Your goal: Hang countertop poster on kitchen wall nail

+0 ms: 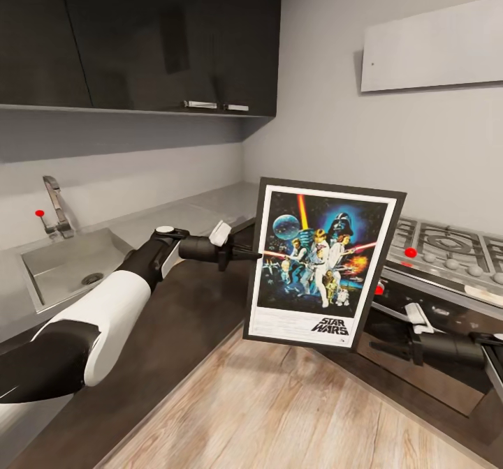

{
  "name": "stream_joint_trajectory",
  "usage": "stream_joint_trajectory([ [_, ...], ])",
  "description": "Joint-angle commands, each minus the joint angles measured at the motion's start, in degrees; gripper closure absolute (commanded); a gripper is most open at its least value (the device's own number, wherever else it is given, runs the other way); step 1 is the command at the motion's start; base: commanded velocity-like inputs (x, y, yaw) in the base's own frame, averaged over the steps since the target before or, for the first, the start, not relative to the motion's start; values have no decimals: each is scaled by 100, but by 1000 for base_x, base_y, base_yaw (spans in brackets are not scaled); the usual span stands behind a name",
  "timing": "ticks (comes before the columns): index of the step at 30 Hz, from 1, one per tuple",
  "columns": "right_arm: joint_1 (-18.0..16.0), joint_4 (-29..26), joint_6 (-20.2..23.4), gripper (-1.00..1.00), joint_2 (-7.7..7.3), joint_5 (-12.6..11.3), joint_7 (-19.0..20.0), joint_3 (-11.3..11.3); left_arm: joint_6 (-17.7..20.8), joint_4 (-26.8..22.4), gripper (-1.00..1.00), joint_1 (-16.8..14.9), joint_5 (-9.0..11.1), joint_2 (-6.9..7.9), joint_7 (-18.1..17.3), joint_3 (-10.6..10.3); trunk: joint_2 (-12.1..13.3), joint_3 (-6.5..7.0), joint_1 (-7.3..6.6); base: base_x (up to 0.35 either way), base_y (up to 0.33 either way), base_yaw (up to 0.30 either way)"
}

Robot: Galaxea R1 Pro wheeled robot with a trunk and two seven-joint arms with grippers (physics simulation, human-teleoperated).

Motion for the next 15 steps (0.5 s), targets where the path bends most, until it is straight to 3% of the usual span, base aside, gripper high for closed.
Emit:
stream_joint_trajectory([
  [1, -17, 4, 58, -100, -6, -3, 21, -3, 49, 1, 100, -5, 38, 5, -11, -33, -4, -6, 0, 0, 0, 0],
  [15, -266, 262, 41, -100, -7, -4, 14, 13, 49, 10, 100, -5, 38, 6, -11, -40, -4, -6, 0, 0, 0, 0],
])
